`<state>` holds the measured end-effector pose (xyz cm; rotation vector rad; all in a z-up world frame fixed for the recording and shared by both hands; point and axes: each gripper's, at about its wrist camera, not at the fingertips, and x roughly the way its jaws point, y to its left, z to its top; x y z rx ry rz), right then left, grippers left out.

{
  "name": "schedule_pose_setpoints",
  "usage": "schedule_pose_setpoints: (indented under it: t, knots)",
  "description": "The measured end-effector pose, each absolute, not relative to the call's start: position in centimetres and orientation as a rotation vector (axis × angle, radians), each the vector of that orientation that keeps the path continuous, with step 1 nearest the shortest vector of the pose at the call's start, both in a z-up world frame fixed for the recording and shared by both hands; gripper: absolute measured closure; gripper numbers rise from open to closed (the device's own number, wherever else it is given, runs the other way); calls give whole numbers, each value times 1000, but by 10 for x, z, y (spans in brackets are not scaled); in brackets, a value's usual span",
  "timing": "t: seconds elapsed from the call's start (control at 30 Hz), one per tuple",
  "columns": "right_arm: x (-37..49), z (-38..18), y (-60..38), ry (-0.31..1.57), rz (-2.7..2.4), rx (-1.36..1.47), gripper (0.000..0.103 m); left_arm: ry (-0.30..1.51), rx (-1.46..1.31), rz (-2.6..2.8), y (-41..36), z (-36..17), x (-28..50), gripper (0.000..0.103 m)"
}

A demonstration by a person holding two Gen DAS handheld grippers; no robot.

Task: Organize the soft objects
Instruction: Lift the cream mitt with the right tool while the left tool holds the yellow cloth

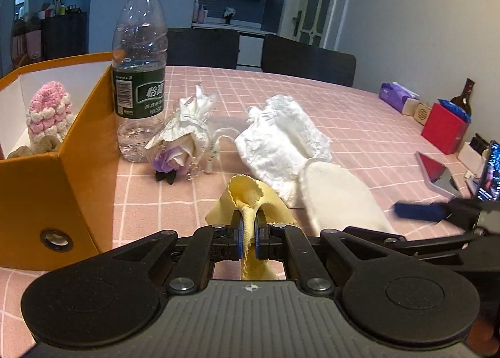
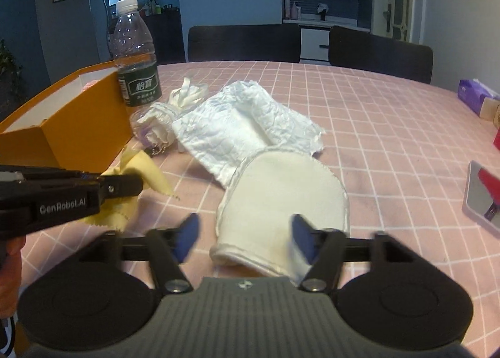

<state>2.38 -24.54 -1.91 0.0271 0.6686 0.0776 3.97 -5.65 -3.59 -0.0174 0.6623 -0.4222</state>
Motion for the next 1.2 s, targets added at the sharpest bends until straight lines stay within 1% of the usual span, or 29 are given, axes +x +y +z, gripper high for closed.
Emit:
schedule_pose_setpoints:
  t: [0.07,0.17,0.27,0.4,0.53,0.57,0.6,0.63,0.67,0.7,0.73,0.8,0.83,0.87,0.9,0.97,1.1,1.2]
  knots:
    - [35,-22,-249,668,35,-2,3,668,-11,-409,-56,-38,44,96]
    - [58,-38,-253,776,-5,-15,3,673,-14,-407,-56,-39,49,96]
    - [71,-55,-256,889,29,63,2,676,-15,-411,-57,-39,52,96]
    - [70,-60,-244,878,13,-31,2,693,-12,-412,-60,-43,57,95]
    - [65,-61,-245,862,34,-26,4,706,-13,-420,-64,-46,60,95]
    - [66,-59,-247,853,30,-26,11,708,-12,-421,-64,-46,60,95]
    - [64,-57,-249,846,26,-26,20,710,-10,-423,-65,-47,61,95]
    - [65,-55,-251,843,20,-27,25,711,-9,-424,-65,-47,61,95]
    - [65,-53,-253,840,9,-29,38,712,-8,-425,-65,-48,61,95]
    - [64,-52,-256,840,-1,-27,47,711,-9,-426,-65,-47,61,95]
    - [64,-51,-260,838,-8,-22,52,710,-10,-428,-65,-47,61,95]
    - [63,-50,-264,833,-25,-28,71,704,-8,-432,-66,-46,60,95]
    - [62,-49,-265,830,-34,-26,74,700,-6,-435,-66,-45,59,95]
    - [61,-48,-267,828,-34,-19,80,697,-3,-438,-66,-45,58,95]
    - [60,-47,-266,827,-30,-12,83,694,0,-442,-66,-44,57,95]
    - [55,-43,-264,816,-22,-3,84,683,4,-452,-64,-41,53,95]
    - [36,-27,-250,758,-26,-64,84,661,-4,-469,-57,-32,44,95]
    - [24,-10,-241,709,3,-59,84,633,-17,-485,-52,-23,36,96]
